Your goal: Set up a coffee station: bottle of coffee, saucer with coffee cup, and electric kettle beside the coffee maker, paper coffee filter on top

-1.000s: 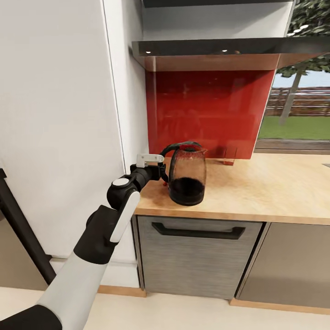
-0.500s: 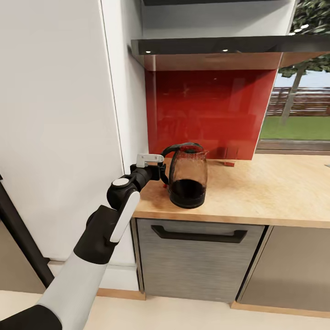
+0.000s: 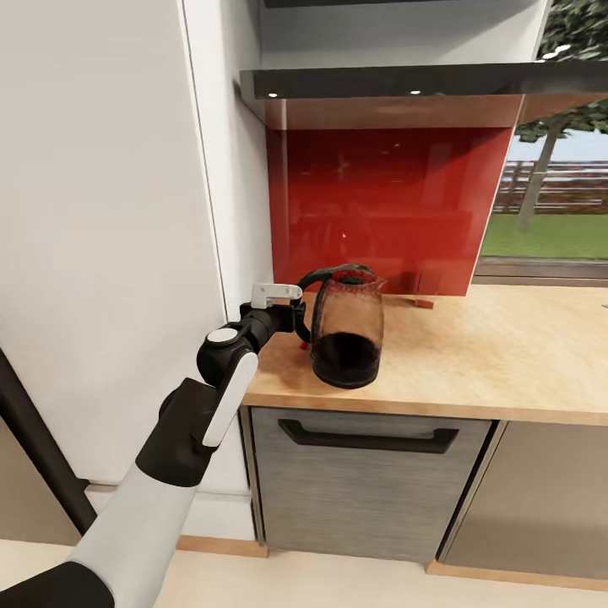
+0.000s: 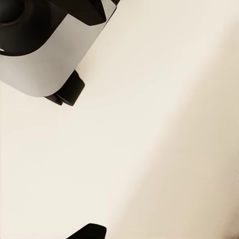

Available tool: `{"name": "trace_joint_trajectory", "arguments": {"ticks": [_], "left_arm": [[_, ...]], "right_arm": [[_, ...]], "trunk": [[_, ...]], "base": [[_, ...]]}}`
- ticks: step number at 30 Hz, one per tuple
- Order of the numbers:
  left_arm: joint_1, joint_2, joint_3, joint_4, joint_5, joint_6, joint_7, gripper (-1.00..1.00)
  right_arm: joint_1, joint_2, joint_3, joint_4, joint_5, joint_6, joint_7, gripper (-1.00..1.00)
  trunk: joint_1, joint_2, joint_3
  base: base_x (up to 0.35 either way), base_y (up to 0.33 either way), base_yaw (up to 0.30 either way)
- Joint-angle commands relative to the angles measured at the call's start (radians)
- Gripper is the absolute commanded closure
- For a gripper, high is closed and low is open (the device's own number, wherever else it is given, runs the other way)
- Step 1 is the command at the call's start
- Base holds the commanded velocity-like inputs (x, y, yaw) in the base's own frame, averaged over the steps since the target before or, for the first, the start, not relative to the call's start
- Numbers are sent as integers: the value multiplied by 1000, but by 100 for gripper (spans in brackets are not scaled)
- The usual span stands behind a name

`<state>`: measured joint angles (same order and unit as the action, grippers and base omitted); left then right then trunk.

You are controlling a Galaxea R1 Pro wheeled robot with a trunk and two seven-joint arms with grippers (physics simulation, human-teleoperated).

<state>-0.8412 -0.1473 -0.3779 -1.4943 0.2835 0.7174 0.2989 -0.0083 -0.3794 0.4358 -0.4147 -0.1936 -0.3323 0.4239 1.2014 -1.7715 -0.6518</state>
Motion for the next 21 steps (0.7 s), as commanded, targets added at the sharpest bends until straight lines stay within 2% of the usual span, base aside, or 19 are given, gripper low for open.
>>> {"name": "trace_joint_trajectory", "arguments": {"ticks": [1, 21], "left_arm": [[-1, 0, -1, -1, 11, 3, 9, -100], [-1, 0, -1, -1, 11, 3, 9, -100]], "right_arm": [[-1, -1, 6, 0, -10, -2, 3, -100], [-1, -1, 6, 0, -10, -2, 3, -100]], "trunk": [[0, -1, -1], [0, -1, -1]], "base": [[6, 0, 0], [46, 0, 0]]}}
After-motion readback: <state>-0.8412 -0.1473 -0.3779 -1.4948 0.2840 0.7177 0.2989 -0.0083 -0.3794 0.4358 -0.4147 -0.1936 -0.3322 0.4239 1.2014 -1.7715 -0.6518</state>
